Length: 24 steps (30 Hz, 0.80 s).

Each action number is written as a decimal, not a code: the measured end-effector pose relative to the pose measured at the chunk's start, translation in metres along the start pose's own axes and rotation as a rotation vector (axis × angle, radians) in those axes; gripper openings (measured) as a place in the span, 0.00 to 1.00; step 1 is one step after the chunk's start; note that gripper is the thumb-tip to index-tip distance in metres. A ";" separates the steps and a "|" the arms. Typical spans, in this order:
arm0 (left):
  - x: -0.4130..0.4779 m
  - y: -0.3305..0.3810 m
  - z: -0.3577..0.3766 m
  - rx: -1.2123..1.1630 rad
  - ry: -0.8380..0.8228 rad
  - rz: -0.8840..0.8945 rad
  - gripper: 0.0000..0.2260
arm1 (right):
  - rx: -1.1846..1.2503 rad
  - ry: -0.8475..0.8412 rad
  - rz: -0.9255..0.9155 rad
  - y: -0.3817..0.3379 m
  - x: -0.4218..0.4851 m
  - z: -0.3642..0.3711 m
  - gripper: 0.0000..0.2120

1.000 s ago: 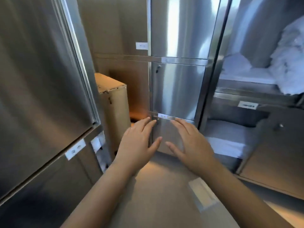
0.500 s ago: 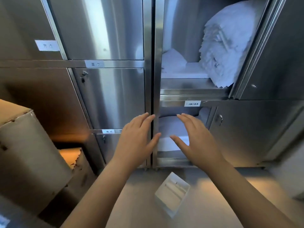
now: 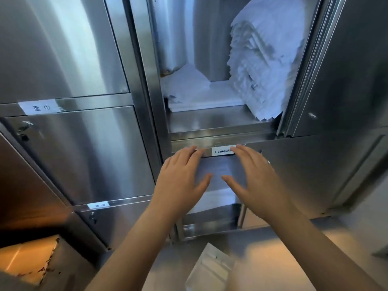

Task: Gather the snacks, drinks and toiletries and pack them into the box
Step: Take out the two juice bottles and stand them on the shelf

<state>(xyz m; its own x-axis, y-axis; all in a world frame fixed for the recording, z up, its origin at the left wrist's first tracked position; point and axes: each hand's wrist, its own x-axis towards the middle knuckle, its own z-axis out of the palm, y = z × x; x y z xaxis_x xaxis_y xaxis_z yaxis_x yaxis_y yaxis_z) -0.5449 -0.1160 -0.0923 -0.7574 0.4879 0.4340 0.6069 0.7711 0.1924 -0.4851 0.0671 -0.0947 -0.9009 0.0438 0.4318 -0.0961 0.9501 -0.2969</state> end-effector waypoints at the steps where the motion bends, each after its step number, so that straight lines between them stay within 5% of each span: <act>1: 0.018 0.000 0.007 0.009 0.001 -0.003 0.26 | 0.000 0.000 -0.001 0.013 0.015 0.001 0.33; 10: 0.139 -0.017 0.062 0.050 -0.030 -0.089 0.25 | 0.056 -0.027 -0.030 0.108 0.140 0.028 0.36; 24: 0.264 -0.096 0.114 0.110 0.027 -0.128 0.25 | 0.102 0.013 -0.039 0.145 0.274 0.106 0.34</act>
<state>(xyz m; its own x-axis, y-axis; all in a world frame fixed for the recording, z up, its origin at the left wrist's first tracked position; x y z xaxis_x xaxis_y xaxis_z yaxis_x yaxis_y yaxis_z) -0.8310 -0.0149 -0.0963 -0.8191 0.3730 0.4359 0.4749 0.8671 0.1503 -0.7903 0.1845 -0.1097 -0.8898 0.0117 0.4561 -0.1747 0.9147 -0.3644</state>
